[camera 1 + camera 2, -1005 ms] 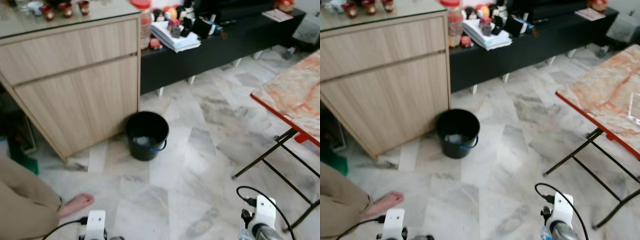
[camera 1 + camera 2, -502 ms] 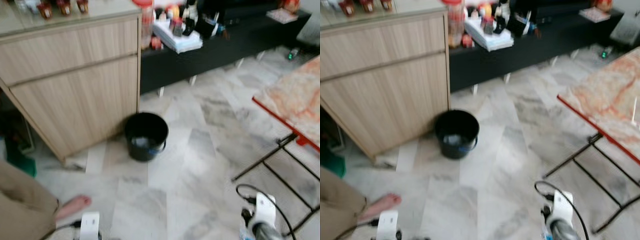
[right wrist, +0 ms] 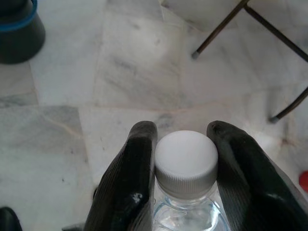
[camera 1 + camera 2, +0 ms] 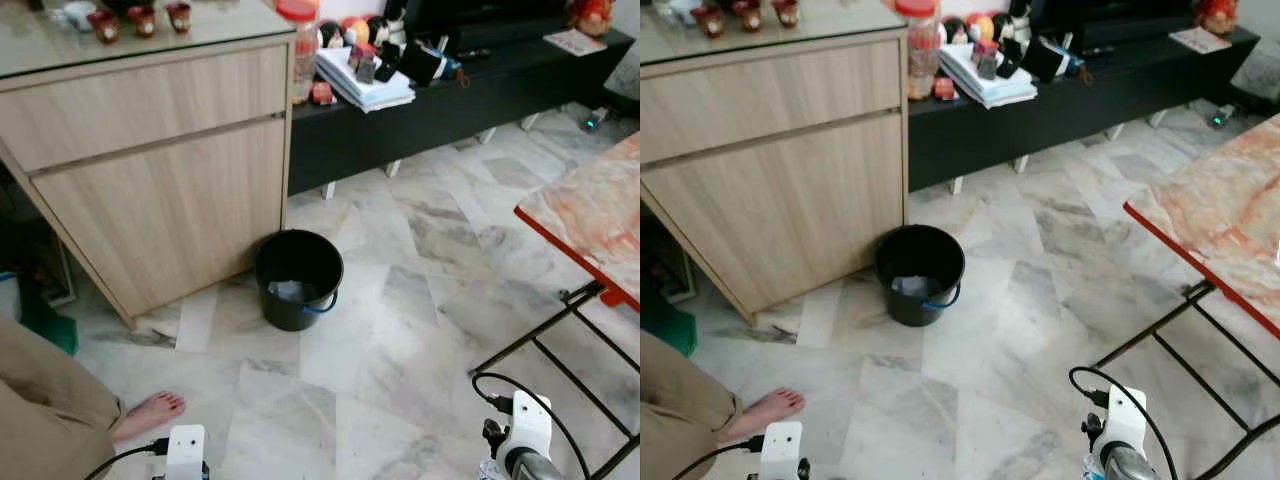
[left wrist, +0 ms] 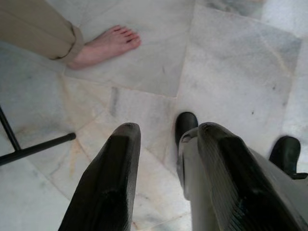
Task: Picking trash to rubbish bin
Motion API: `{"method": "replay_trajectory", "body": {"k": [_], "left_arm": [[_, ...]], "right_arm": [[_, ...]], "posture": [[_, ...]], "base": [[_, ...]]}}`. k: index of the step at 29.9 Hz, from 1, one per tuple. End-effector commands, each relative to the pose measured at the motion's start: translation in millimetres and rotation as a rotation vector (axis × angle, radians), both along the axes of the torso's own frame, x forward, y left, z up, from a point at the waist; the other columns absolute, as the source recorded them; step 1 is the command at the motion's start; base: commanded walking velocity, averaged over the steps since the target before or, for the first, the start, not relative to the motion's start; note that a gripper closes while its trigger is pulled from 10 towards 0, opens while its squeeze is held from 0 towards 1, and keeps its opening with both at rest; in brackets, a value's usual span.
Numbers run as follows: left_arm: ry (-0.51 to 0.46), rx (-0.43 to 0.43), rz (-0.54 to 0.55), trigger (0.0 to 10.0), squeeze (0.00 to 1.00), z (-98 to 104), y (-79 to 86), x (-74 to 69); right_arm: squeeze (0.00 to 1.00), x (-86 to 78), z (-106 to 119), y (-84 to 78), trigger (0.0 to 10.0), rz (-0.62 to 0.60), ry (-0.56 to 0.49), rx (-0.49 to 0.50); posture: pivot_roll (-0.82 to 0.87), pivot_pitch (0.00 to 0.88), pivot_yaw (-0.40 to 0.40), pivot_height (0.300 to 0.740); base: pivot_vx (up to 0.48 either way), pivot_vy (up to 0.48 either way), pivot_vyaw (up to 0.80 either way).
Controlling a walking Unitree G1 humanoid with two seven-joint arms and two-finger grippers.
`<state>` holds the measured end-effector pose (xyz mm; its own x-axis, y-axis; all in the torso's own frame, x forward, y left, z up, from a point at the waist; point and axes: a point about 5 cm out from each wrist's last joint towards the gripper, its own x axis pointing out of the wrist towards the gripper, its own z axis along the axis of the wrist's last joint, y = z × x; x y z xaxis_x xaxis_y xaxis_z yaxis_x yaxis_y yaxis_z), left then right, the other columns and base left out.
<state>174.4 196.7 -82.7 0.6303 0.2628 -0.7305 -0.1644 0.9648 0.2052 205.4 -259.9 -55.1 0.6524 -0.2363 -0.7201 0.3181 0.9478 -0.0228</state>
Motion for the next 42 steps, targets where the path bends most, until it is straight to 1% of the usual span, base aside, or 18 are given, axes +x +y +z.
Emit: {"method": "replay_trajectory", "body": {"k": [1,7,13,17,19,26,27,30,35,38,42], "left_arm": [[0.035,-0.004,-0.008,10.0,0.00,-5,-3.7,-8.4],[0.036,-0.002,-0.014,10.0,0.00,-5,-3.4,-8.5],[0.048,0.004,-0.029,10.0,0.00,-6,-1.4,-13.0],[0.053,0.011,-0.059,10.0,0.00,-7,-1.3,-14.0],[0.052,0.014,-0.076,10.0,0.00,-7,-1.8,-14.4],[0.060,0.022,-0.106,10.0,0.00,-7,0.1,-16.1],[0.060,0.024,-0.113,10.0,0.00,-7,0.4,-15.6],[0.050,0.030,-0.122,10.0,0.00,-5,0.5,-12.2],[0.046,0.039,-0.139,10.0,0.00,-3,4.2,-7.7],[0.051,0.040,-0.138,10.0,0.00,-3,6.2,-7.4],[0.045,0.041,-0.137,10.0,0.00,-2,5.9,-5.4]], "right_arm": [[0.00,-6.0,-2,-5.0,10.0,-0.022,0.012,-0.006],[0.00,-4.2,-1,-3.2,10.0,-0.020,0.006,-0.001],[0.00,-8.0,-4,0.0,10.0,-0.021,0.014,0.000],[0.00,-11.2,-8,5.3,10.0,-0.017,0.018,0.014],[0.00,-12.3,-10,10.4,10.0,-0.013,0.019,0.028],[0.00,-14.6,-14,22.2,10.0,-0.002,0.031,0.057],[0.00,-15.5,-16,26.1,10.0,0.008,0.037,0.066],[0.00,-16.4,-18,30.5,10.0,0.008,0.040,0.077],[0.00,-16.4,-19,34.6,10.0,0.005,0.037,0.087],[0.00,-15.7,-18,35.7,10.0,-0.001,0.023,0.102],[0.00,-15.7,-18,34.7,10.0,0.009,0.015,0.086]], "posture": [[0.07,0.150,-0.138,0.740],[0.06,0.153,-0.133,0.740],[0.07,0.152,-0.110,0.740],[0.08,0.157,-0.091,0.740],[0.08,0.166,-0.070,0.740],[0.09,0.176,-0.045,0.740],[0.10,0.178,-0.036,0.740],[0.10,0.183,-0.029,0.740],[0.10,0.182,-0.014,0.740],[0.11,0.183,-0.015,0.740],[0.11,0.185,-0.017,0.740]], "base": [[0.296,0.000,0.00],[0.296,0.000,-0.65],[0.299,0.000,0.00],[0.298,0.000,0.00],[0.298,0.000,0.00],[0.298,0.000,0.00],[0.300,0.000,0.00],[0.299,0.000,0.00],[0.299,0.000,0.00],[0.296,0.000,0.00],[0.298,0.000,0.00]]}}
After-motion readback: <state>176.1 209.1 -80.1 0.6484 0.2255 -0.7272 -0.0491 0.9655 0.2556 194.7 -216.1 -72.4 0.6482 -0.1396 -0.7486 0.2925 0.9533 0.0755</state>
